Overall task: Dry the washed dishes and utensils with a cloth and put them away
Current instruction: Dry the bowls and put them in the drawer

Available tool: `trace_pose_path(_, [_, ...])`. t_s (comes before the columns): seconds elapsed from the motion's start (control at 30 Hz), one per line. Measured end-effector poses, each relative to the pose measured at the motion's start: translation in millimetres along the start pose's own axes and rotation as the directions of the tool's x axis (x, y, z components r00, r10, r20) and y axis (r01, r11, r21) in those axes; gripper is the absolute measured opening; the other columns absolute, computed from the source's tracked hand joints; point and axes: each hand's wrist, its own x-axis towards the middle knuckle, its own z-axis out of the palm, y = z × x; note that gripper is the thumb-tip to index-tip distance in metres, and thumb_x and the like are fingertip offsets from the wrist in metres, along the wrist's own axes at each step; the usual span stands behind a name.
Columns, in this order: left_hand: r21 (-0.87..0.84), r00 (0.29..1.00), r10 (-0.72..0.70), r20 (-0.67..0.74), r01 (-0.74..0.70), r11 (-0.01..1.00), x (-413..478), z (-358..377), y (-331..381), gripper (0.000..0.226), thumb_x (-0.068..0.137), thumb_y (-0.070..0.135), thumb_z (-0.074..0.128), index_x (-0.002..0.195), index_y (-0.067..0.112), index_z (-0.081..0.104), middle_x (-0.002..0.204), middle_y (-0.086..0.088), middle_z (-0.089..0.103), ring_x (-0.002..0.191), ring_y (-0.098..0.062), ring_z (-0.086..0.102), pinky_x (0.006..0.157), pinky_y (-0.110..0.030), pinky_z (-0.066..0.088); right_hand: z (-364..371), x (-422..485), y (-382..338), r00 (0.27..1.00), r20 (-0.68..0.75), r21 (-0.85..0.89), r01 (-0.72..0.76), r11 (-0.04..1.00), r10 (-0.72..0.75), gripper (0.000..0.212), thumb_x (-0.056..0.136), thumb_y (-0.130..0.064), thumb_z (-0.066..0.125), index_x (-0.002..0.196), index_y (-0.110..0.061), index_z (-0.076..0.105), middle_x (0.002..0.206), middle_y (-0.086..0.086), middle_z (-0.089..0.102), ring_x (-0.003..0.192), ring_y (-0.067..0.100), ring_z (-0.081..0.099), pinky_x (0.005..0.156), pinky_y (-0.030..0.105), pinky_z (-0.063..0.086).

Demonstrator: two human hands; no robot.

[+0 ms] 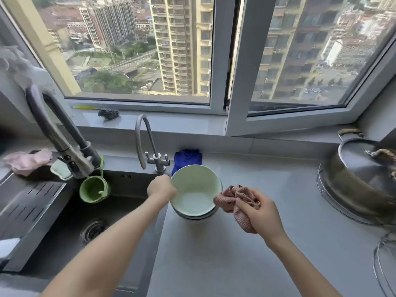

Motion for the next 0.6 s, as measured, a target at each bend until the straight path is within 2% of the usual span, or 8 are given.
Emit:
trace_pose_path(0.07, [0.088,0.998,0.059,0.034,-0.062,0.994,4.8,-3.8,4.0,0.002,0.079,0.01,0.053,0.08,0.012,0.054,0.098,-0.009,0.066,0.093,-0.028,0.063,0.065,-0.029,0.046,0.0,5.9,3.5,1.0,-0.02,0.0,-0.021,1.0,0.021,0.02,0.083,-0.013,0.071,0.097,-0.027,0.069,0.093,-0.008,0.073,0.092,0.014,0.067,0.087,0.041,0.052])
trace_pose_path(0.13, [0.15,0.991,0.12,0.056,-0.127,0.981,7.0,-9.0,7.4,0.006,0.08,0.006,0.05,0.077,0.011,0.052,0.095,-0.011,0.066,0.092,-0.03,0.063,0.064,-0.029,0.045,0.8,8.9,6.4,0.998,-0.038,0.002,-0.041,0.999,0.041,0.019,0.083,-0.014,0.071,0.098,-0.026,0.069,0.092,-0.008,0.073,0.092,0.013,0.067,0.087,0.04,0.052])
trace_pose_path(0.23, [0.17,0.979,0.193,0.06,-0.2,0.965,8.3,-19.8,11.5,0.011,0.08,0.0,0.046,0.075,0.009,0.049,0.093,-0.014,0.065,0.089,-0.032,0.063,0.064,-0.03,0.044,4.2,10.6,7.7,0.996,-0.063,-0.012,-0.06,0.998,0.059,0.021,0.084,-0.015,0.071,0.1,-0.027,0.069,0.093,-0.009,0.072,0.092,0.012,0.067,0.087,0.038,0.052])
trace_pose_path(0.3, [0.146,0.973,0.218,0.075,-0.227,0.963,9.4,-26.4,15.2,0.017,0.079,-0.003,0.043,0.069,0.01,0.047,0.084,-0.014,0.065,0.08,-0.033,0.065,0.064,-0.032,0.049,6.3,12.1,7.3,0.995,-0.074,-0.018,-0.067,0.998,0.066,0.022,0.083,-0.015,0.071,0.102,-0.026,0.069,0.094,-0.009,0.072,0.093,0.012,0.067,0.088,0.038,0.052])
trace_pose_path(0.37, [0.11,0.967,0.233,0.105,-0.244,0.963,9.5,-31.0,19.5,0.02,0.078,-0.006,0.038,0.075,0.009,0.052,0.078,-0.014,0.066,0.064,-0.031,0.063,0.064,-0.034,0.055,7.5,13.6,5.7,0.994,-0.085,-0.021,-0.074,0.997,0.072,0.023,0.084,-0.015,0.071,0.104,-0.025,0.069,0.095,-0.01,0.072,0.095,0.013,0.067,0.089,0.038,0.051])
trace_pose_path(0.4, [0.116,0.963,0.242,0.115,-0.255,0.96,8.0,-32.8,22.1,0.022,0.078,-0.006,0.037,0.082,0.008,0.054,0.082,-0.015,0.068,0.061,-0.03,0.062,0.063,-0.034,0.056,7.7,13.9,4.9,0.993,-0.094,-0.02,-0.078,0.997,0.075,0.023,0.084,-0.016,0.071,0.104,-0.026,0.069,0.096,-0.01,0.072,0.096,0.013,0.066,0.089,0.038,0.051])
trace_pose_path(0.5, [0.206,0.949,0.287,0.13,-0.309,0.928,2.8,-36.0,30.2,0.026,0.082,-0.006,0.037,0.104,0.005,0.047,0.099,-0.017,0.064,0.065,-0.033,0.059,0.056,-0.033,0.047,7.9,12.5,0.6,0.989,-0.128,-0.002,-0.074,0.997,0.074,0.022,0.084,-0.015,0.071,0.104,-0.025,0.068,0.095,-0.009,0.072,0.096,0.015,0.066,0.088,0.036,0.052])
trace_pose_path(0.6, [0.252,0.917,0.361,0.171,-0.395,0.884,-1.5,-43.2,40.6,0.027,0.08,-0.007,0.04,0.101,0.01,0.036,0.102,-0.016,0.061,0.052,-0.024,0.045,0.046,-0.03,0.037,7.7,8.5,-6.0,0.984,-0.165,0.011,-0.064,0.998,0.065,0.021,0.084,-0.016,0.071,0.103,-0.025,0.068,0.094,-0.008,0.072,0.093,0.013,0.067,0.088,0.039,0.052])
